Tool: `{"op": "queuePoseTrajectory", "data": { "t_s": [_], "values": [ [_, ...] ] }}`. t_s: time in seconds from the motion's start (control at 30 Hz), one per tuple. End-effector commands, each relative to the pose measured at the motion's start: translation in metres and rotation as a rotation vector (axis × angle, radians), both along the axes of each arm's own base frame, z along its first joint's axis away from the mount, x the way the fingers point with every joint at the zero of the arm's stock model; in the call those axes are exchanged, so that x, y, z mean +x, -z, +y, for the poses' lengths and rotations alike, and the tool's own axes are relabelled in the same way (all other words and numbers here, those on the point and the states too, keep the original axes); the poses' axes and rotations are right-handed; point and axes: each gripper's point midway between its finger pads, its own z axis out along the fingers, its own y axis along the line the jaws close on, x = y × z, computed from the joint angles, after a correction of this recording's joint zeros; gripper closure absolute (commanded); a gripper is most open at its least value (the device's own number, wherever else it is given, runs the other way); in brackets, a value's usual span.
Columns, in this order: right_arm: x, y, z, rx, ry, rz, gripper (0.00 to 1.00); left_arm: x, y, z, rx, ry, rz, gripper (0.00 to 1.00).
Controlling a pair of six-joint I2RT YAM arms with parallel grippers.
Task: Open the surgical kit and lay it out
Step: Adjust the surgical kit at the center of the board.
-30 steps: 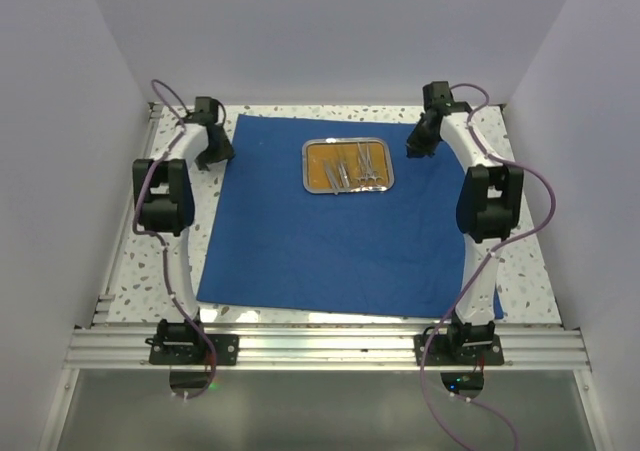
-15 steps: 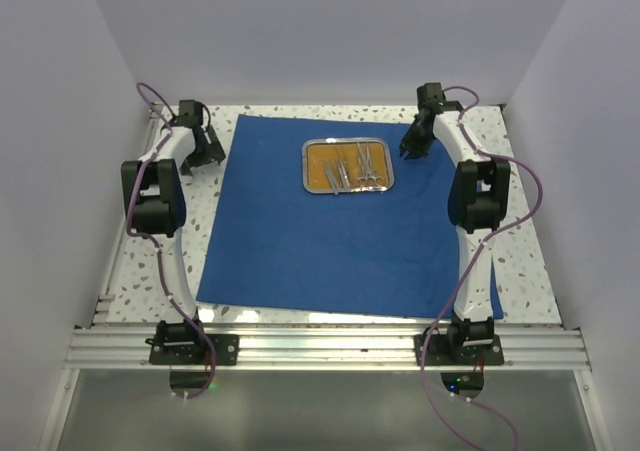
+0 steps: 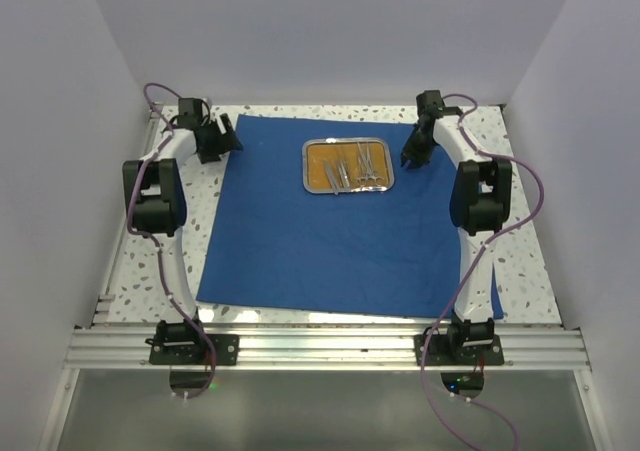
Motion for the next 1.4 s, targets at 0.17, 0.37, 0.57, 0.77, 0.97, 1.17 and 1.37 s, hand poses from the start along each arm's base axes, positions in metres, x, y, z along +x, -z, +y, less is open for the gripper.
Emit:
{"op": "queuePoseTrajectory", "data": {
  "t_s": [0.17, 0.37, 0.57, 0.77, 0.97, 1.17, 1.37],
  "values": [
    [-0.001, -0.044, -0.007, -0.031, -0.019, -0.075, 0.78, -0.019, 0.060, -0.035, -0.140, 0.108, 0.121, 0.58],
    [-0.004, -0.042, -0.010, -0.035, -0.018, -0.062, 0.79, -0.024, 0.075, -0.052, -0.092, 0.156, 0.162, 1.00],
    [-0.001, -0.045, -0.008, -0.030, -0.027, -0.064, 0.82, -0.018, 0.068, -0.028, 0.020, 0.051, 0.175, 1.00],
    [0.011, -0.057, -0.004, -0.014, -0.036, -0.105, 0.83, -0.023, 0.058, 0.021, 0.139, -0.103, 0.196, 1.00],
    [0.017, -0.064, 0.009, -0.004, -0.060, -0.134, 0.80, -0.037, 0.063, 0.044, 0.158, -0.160, 0.231, 1.00],
    [0.021, -0.069, 0.027, 0.032, -0.094, -0.149, 0.80, -0.043, 0.063, 0.063, 0.200, -0.210, 0.243, 1.00],
    [0.023, -0.070, 0.035, 0.041, -0.106, -0.154, 0.80, -0.051, 0.065, 0.083, 0.203, -0.255, 0.263, 1.00]
  ]
}}
